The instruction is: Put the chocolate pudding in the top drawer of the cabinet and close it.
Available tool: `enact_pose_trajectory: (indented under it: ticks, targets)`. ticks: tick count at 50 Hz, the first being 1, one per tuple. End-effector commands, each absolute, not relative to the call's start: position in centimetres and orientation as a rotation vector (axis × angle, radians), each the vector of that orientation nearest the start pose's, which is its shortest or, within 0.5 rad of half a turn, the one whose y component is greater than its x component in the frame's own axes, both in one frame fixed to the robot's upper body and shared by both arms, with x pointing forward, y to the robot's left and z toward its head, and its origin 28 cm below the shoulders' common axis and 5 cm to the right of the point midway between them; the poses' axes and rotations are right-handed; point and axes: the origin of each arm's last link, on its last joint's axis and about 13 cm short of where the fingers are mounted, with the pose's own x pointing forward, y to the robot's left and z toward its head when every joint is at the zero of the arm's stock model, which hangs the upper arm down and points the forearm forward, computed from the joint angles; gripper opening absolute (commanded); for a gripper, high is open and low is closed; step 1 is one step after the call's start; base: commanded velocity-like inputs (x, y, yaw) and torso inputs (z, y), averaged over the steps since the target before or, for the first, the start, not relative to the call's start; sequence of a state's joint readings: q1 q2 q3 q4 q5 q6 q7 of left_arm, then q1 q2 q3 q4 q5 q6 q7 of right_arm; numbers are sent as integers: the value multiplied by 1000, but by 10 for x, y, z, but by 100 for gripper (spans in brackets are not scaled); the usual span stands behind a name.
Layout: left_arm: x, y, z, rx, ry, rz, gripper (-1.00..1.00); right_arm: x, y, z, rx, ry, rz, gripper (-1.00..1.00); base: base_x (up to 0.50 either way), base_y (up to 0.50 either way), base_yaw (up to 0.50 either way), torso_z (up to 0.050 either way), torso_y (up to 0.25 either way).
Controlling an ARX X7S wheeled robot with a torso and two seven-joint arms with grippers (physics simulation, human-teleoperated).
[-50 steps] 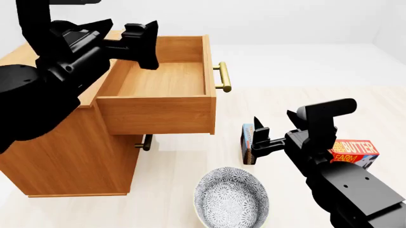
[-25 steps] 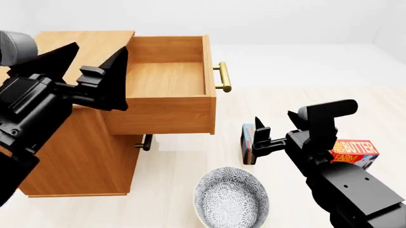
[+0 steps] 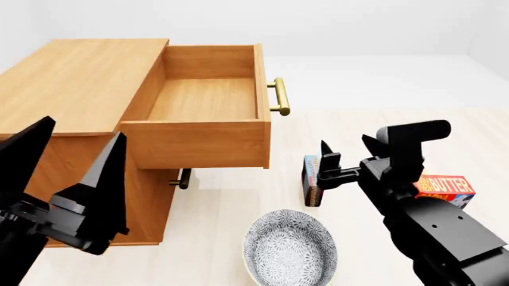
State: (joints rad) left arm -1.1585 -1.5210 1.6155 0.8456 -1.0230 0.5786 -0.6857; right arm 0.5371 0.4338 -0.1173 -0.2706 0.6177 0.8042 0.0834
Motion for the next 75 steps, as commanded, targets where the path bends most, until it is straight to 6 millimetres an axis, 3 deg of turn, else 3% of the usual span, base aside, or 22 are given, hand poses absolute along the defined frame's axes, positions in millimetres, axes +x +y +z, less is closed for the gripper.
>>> enact_pose_trajectory:
  ticks: [1,17,30,52,75]
  targets:
    - [119,275,215,-109,-348,-335,100,302,-146,164,37,112,219,100,0,0,0,0,0]
    - [122,284,208,-133,-351,-312,100,365,-155,169,115,340,134,100,0,0,0,0,0]
    - [126,287,206,-140,-341,-294,100,409,-154,161,164,487,157,100,0,0,0,0,0]
    - [126,288,205,-143,-312,-281,100,403,-138,134,189,563,208,100,0,0,0,0,0]
    - [133,290,201,-153,-305,-261,100,398,-136,116,176,581,228,100,0,0,0,0,0]
